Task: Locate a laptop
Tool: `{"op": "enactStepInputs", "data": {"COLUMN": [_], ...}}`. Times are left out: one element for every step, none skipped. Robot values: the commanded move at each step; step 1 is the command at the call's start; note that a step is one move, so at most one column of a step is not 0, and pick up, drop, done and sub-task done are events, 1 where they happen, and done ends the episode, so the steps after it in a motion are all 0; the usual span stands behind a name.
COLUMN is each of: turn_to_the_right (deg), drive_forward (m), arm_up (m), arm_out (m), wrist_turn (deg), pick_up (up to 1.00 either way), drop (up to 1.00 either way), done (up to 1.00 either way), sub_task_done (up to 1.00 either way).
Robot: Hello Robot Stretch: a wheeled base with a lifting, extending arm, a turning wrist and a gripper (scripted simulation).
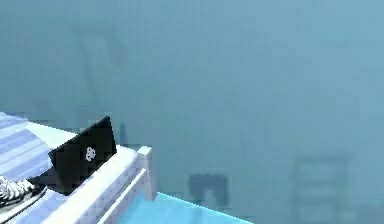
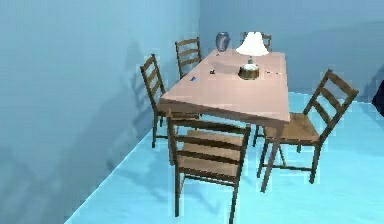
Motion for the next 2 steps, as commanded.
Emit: {"op": "enactStepInputs", "data": {"turn_to_the_right": [0.0, -36.0], "drive_forward": [0.15, 0.0], "arm_up": [0.0, 0.0], "arm_out": [0.0, 0.0], "wrist_turn": [0.0, 0.0], "pick_up": [0.0, 0.0], "drop": [0.0, 0.0], "done": [0.0, 0.0], "sub_task_done": [0.0, 0.0]}}
